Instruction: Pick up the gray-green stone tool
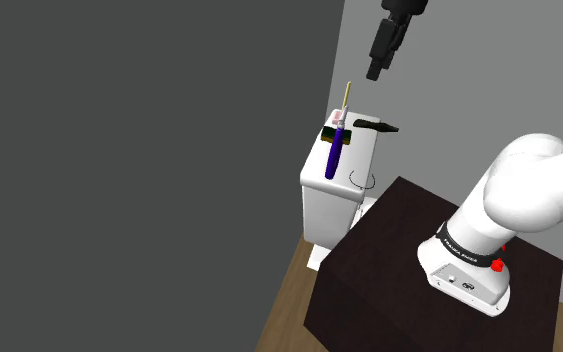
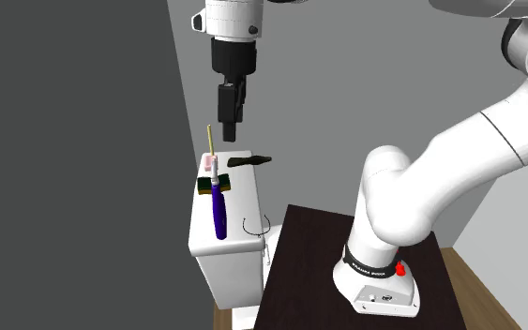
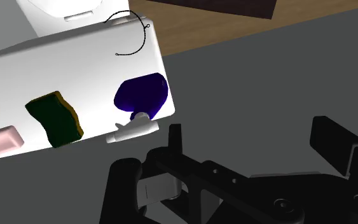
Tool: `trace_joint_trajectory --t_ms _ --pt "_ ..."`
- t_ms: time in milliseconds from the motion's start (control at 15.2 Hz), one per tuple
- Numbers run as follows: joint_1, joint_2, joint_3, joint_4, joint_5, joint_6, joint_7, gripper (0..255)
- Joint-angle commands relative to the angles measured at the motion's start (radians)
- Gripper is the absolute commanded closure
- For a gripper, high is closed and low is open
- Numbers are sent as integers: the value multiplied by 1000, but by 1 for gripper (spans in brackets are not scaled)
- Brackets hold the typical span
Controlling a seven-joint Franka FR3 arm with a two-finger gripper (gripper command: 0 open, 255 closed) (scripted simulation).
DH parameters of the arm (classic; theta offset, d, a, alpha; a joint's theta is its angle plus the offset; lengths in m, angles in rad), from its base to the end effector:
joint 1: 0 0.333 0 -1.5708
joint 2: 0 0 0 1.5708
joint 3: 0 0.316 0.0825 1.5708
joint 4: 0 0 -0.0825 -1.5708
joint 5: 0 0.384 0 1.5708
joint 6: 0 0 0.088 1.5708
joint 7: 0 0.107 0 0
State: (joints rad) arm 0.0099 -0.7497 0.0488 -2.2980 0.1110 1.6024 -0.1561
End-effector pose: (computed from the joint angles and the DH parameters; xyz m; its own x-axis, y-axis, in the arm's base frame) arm 0.3196 0.0354 0.6094 0.9780 0.1981 0.0648 0.2024 -0.9769 -0.0684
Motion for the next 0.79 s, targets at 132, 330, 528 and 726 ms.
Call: trace_joint_trajectory --t_ms 132,330,528,726 --pt "-13 2 -32 -40 -21 39 -41 0" --pt "-33 16 -82 -92 -52 101 -102 0" --pt "-54 42 -132 -134 -83 167 -162 0" --pt "-75 81 -185 -165 -112 235 -222 0"
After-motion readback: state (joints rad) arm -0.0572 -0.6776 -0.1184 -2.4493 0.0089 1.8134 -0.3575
